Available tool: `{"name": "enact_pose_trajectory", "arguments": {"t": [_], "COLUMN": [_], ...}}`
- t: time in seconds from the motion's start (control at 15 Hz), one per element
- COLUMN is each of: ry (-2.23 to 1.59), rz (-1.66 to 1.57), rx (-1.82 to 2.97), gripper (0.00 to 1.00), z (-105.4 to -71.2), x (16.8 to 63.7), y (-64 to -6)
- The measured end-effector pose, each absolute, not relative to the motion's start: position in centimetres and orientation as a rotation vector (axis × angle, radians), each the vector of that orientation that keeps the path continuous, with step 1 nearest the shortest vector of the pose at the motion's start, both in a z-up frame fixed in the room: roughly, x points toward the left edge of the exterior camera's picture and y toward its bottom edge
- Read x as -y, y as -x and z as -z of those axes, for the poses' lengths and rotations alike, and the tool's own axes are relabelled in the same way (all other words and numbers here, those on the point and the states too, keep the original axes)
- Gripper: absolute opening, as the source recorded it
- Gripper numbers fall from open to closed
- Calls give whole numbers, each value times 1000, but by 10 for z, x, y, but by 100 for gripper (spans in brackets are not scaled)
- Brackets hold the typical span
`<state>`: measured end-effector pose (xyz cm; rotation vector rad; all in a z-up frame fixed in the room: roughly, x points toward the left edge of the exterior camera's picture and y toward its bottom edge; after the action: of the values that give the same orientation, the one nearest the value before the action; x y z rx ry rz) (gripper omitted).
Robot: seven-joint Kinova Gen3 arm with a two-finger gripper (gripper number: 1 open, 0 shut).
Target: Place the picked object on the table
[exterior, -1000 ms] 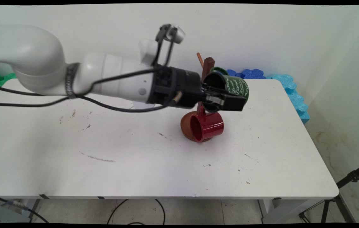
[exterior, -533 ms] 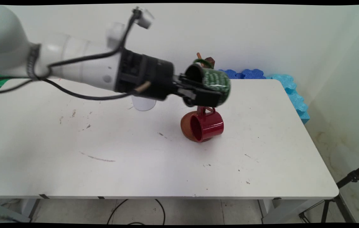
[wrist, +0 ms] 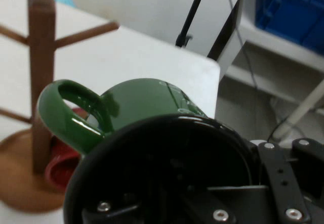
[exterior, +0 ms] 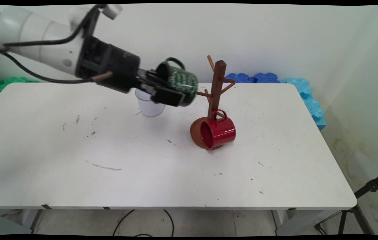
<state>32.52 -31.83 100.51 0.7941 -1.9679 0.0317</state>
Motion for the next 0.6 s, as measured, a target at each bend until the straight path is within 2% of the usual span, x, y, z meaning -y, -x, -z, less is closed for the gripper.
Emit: {"name": "enact_pose_trajectory", "arguments": {"t": [0.6], "ry": [-749], "rz": [-30], "rx": [2314], "gripper": [0], "z": [-1007], "x": [334], "y": [-373]}}
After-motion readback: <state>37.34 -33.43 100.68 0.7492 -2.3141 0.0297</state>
